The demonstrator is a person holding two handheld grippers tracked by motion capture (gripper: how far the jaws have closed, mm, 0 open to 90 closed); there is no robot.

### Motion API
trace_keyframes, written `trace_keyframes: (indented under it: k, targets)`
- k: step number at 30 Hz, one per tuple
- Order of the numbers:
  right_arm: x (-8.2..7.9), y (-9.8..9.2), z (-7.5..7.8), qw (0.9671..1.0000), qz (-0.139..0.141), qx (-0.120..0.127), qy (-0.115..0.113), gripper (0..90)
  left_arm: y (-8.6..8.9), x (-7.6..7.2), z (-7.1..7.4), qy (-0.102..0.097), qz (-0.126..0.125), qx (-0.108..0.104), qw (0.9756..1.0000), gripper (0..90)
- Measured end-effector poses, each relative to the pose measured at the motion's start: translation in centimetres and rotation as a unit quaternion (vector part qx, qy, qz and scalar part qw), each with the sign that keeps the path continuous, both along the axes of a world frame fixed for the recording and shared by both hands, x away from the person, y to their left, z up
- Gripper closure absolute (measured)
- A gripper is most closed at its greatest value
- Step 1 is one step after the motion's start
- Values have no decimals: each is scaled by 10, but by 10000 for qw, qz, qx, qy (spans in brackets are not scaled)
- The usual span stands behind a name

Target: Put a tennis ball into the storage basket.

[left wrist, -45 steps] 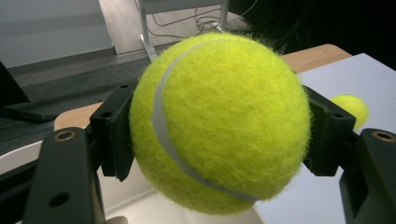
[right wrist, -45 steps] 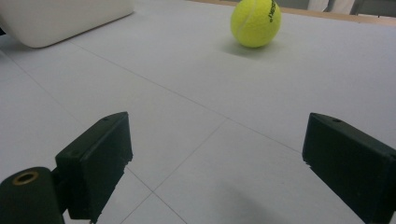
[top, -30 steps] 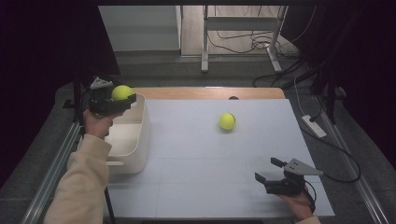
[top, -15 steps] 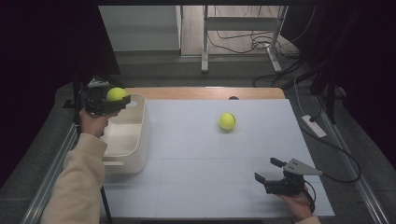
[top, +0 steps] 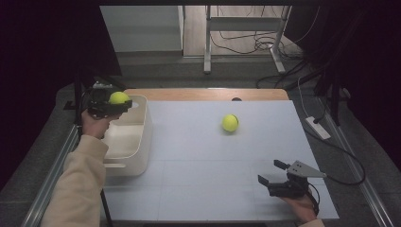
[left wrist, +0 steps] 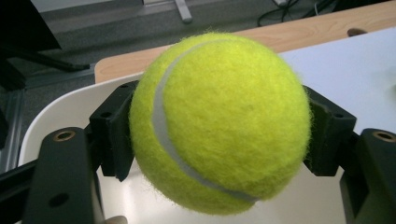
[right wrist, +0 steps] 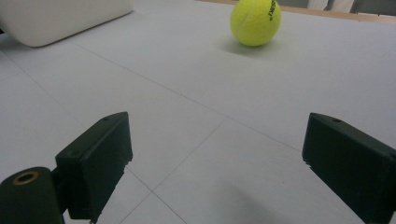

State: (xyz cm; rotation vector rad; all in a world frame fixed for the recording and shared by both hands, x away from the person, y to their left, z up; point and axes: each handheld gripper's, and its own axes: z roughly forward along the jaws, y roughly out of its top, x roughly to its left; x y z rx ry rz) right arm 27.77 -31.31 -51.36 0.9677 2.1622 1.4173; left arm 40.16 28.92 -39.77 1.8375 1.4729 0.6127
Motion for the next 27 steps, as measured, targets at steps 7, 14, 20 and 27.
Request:
trace_keyframes:
  k: [7, 14, 20, 27]
  targets:
    - [0, 0, 0, 10000, 5, -8, -4, 84, 1, 2, -6, 152, -3, 65, 9999, 264]
    - [0, 0, 0, 10000, 8, -14, -6, 84, 3, 4, -10, 319, -5, 133, 9994, 264]
    - [0, 0, 0, 10000, 6, -18, -7, 84, 3, 7, -17, 530, -51, 276, 9982, 264]
    - [0, 0, 0, 10000, 4, -15, -3, 84, 2, 9, -22, 700, -40, 398, 9967, 263]
